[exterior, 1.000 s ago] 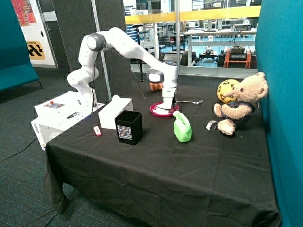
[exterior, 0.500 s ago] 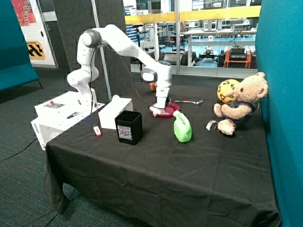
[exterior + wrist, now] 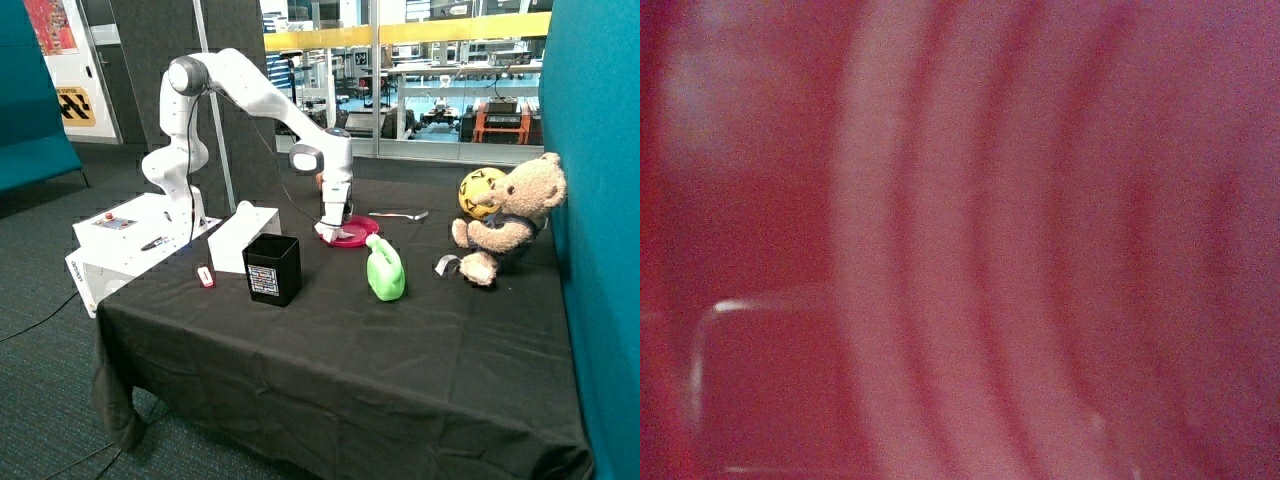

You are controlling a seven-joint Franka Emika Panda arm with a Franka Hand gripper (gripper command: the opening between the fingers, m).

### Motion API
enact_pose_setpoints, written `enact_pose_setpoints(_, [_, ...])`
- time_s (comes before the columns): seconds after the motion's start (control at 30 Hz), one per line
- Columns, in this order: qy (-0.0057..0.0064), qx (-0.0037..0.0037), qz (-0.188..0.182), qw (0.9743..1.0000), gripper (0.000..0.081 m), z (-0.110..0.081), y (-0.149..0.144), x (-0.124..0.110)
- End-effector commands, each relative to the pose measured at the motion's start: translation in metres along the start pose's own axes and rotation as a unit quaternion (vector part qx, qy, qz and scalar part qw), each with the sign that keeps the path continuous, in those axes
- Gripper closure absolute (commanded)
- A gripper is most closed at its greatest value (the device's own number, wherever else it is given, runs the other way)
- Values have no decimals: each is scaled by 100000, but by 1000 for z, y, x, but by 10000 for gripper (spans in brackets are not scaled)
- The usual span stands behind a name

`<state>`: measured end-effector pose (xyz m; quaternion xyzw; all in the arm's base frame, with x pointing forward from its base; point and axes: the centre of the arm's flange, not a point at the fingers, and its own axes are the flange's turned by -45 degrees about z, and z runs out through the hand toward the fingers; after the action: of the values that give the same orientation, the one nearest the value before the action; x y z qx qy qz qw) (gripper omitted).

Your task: Dry the plate

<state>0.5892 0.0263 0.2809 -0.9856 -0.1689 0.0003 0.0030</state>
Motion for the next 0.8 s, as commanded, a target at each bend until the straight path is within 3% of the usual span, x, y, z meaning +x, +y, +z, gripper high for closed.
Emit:
enact_pose_setpoints(0.0, [-25,-302,-1408,99990,808,4,-24,13])
enact_pose_setpoints(0.5, [-24,-302,-915,99995,808,9,-37,55])
enact_pose_setpoints(0.77, [-21,-302,-223,99999,808,-7,-22,74])
